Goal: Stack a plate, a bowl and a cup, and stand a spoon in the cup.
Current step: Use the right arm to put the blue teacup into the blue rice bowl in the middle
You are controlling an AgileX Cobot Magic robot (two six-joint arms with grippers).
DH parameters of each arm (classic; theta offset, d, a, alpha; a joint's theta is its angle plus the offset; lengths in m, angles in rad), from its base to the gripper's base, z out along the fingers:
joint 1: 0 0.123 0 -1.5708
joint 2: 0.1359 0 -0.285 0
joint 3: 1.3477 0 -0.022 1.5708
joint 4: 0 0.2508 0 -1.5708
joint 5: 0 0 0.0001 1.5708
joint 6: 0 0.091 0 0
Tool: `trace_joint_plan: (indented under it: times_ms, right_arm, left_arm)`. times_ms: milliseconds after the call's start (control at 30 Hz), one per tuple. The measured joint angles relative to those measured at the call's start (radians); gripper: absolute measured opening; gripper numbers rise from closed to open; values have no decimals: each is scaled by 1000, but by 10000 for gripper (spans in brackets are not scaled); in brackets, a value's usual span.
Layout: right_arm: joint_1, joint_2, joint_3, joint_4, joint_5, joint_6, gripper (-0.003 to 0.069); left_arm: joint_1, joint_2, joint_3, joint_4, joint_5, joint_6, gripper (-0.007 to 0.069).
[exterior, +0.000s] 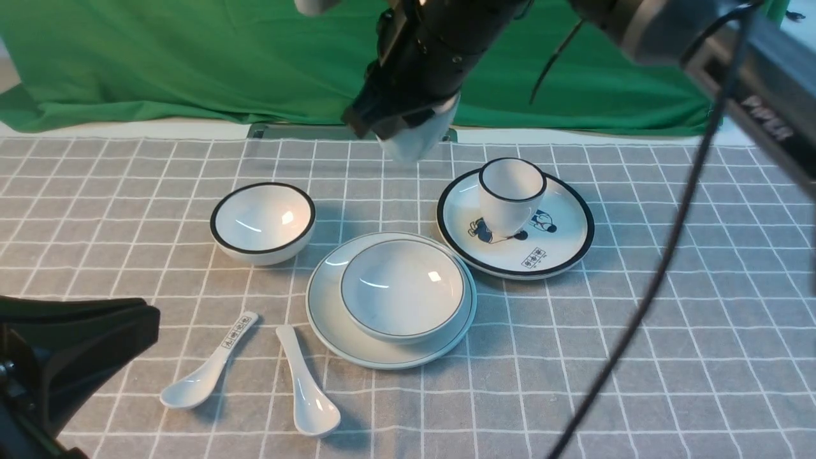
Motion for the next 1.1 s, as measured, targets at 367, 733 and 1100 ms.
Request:
trace_joint_plan:
  times_ms: [367,733,1100]
  right_arm:
    - [103,-89,370,-2,-59,1,99]
    - [106,63,378,-75,-209,-15,99]
    - [101,95,378,-116,-272,2,98]
  left_arm:
    - [0,0,0,3,0,0,17]
    - [0,0,0,4,0,0,17]
    - [0,0,0,3,0,3,17]
